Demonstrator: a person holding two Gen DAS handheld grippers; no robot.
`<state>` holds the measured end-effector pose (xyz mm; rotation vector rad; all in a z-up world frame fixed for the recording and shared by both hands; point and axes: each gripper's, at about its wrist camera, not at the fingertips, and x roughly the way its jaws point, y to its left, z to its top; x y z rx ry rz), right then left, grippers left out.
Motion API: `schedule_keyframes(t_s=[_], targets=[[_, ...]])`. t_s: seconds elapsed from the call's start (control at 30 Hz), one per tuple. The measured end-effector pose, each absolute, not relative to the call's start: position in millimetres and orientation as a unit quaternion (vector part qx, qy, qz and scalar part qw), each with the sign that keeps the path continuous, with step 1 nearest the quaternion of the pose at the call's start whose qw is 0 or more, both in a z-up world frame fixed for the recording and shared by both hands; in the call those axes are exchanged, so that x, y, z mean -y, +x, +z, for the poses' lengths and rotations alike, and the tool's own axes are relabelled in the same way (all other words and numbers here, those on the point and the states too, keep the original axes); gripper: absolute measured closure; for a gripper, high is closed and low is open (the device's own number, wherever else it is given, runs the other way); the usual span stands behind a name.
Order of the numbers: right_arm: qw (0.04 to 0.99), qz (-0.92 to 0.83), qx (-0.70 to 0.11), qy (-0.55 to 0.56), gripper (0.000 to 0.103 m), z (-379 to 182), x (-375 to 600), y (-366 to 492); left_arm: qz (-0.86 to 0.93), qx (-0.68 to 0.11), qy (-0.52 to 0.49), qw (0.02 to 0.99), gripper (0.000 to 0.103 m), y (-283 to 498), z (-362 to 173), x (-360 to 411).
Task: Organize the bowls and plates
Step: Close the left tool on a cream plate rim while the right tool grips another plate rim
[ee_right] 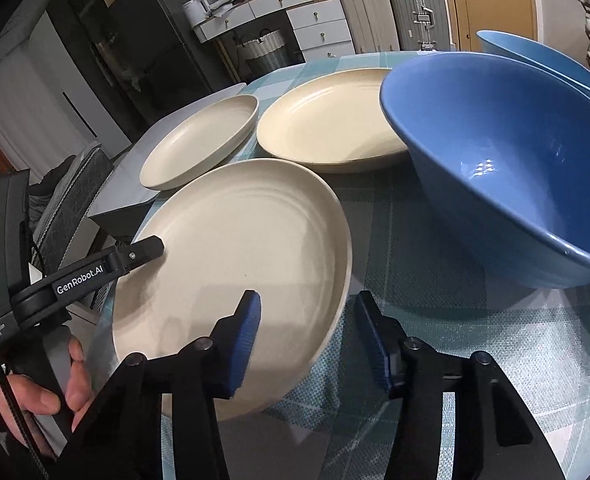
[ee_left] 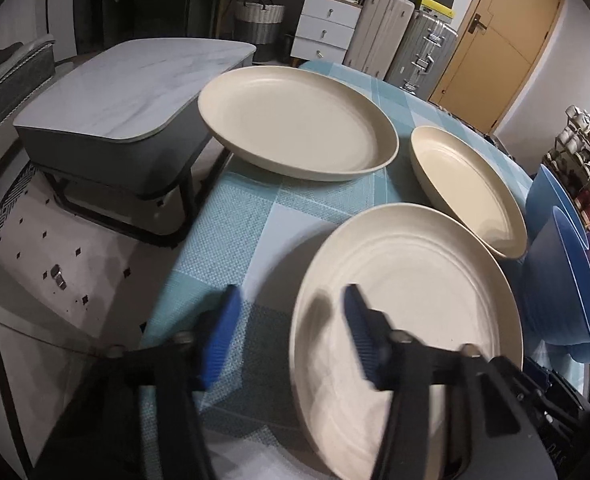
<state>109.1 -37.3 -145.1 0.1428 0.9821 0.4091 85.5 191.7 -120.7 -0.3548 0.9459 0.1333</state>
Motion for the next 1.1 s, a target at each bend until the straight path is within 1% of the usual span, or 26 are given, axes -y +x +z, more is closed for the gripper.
schedule_keyframes(t_s=[0.03, 0.07, 0.13, 0.17, 0.3, 0.43, 0.47, 0.57, 0.73, 0.83, 1.1], targets=[[0.864, 0.199, -0.458, 0.066, 0.055, -142.5, 36.5, 107.5, 0.060, -0.456, -0.170, 0.871, 0.062, 86.1, -121.7, -191.5], [0.866, 0.200, -0.454, 0.061, 0.057, -141.5, 35.2, 107.0, 0.060, -0.456, -0.166, 0.872, 0.066, 86.0, -121.5, -191.0], [0.868, 0.199, -0.451, 0.056, 0.058, -141.7, 33.8, 108.0, 0.059, -0.461, -0.156, 0.871, 0.071, 86.6, -121.7, -189.6], [0.867, 0.200, -0.453, 0.059, 0.061, -142.8, 34.9, 109.0, 0.058, -0.464, -0.153, 0.870, 0.074, 87.0, -121.6, -189.0], [0.858, 0.200, -0.466, 0.076, 0.069, -150.0, 39.7, 114.0, 0.054, -0.473, -0.146, 0.867, 0.080, 86.3, -120.8, -188.4], [0.858, 0.203, -0.466, 0.075, 0.073, -151.4, 40.8, 115.4, 0.044, -0.476, -0.151, 0.866, 0.086, 84.9, -120.9, -187.8], [0.858, 0.203, -0.465, 0.077, 0.075, -151.5, 41.9, 115.0, 0.043, -0.477, -0.150, 0.865, 0.087, 84.6, -121.0, -187.4], [0.855, 0.209, -0.467, 0.084, 0.082, -151.9, 46.2, 115.8, 0.043, -0.479, -0.144, 0.865, 0.089, 83.6, -121.0, -186.1], [0.854, 0.209, -0.469, 0.089, 0.084, -151.7, 48.7, 113.8, 0.046, -0.484, -0.136, 0.863, 0.089, 81.9, -119.5, -182.7], [0.851, 0.210, -0.472, 0.088, 0.087, -152.3, 49.8, 113.9, 0.049, -0.484, -0.137, 0.863, 0.089, 77.9, -119.2, -182.9], [0.847, 0.208, -0.482, 0.080, 0.088, -149.7, 52.1, 109.9, 0.051, -0.486, -0.132, 0.862, 0.089, 63.1, -118.1, -176.3]])
